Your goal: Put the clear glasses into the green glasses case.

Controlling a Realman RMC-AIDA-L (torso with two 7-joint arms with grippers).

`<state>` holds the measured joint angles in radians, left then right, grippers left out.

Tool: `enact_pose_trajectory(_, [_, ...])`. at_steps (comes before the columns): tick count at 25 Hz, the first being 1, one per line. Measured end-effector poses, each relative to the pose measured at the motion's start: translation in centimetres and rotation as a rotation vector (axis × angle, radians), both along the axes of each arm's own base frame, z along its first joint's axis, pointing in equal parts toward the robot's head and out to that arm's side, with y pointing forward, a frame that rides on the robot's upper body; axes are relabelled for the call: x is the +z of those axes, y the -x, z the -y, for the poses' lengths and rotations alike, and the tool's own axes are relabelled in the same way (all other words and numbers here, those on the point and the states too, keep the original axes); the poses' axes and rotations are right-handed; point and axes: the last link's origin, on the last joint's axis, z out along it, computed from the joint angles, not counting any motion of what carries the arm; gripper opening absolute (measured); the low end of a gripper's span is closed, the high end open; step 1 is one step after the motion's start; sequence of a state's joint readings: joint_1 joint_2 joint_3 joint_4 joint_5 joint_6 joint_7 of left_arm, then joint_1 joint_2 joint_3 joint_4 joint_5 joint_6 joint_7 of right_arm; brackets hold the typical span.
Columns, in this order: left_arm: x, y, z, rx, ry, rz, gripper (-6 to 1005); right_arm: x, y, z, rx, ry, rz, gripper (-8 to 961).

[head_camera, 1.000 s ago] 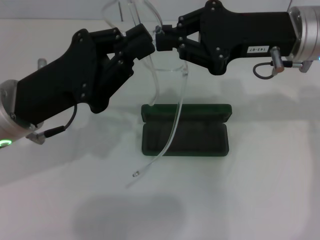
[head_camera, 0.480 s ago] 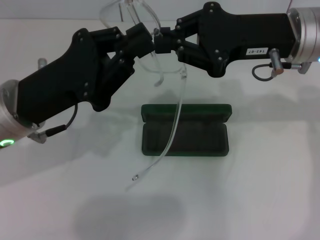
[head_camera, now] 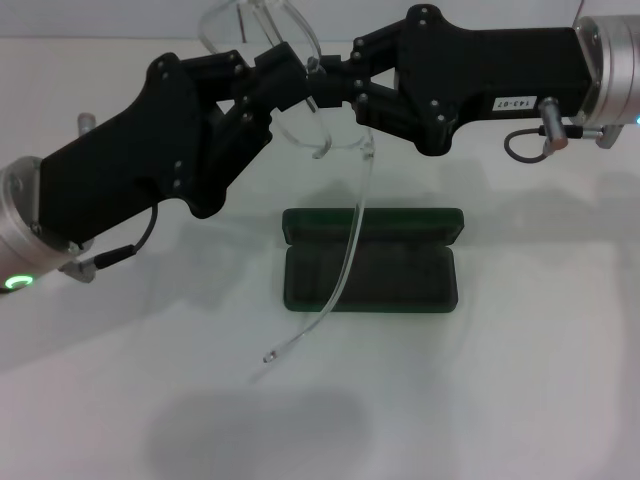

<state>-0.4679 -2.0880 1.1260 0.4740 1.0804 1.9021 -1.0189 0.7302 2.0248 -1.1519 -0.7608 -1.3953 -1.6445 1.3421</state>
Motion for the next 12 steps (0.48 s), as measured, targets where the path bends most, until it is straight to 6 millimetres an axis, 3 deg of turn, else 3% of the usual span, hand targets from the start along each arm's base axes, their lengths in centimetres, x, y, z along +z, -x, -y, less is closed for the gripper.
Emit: enact_pose_trajectory(12, [0.29,-0.10,0.54,-0.047,0.015,-0.002,99,0.20,-0.36,-0.22,-0.012,-0.026,-0.017,59])
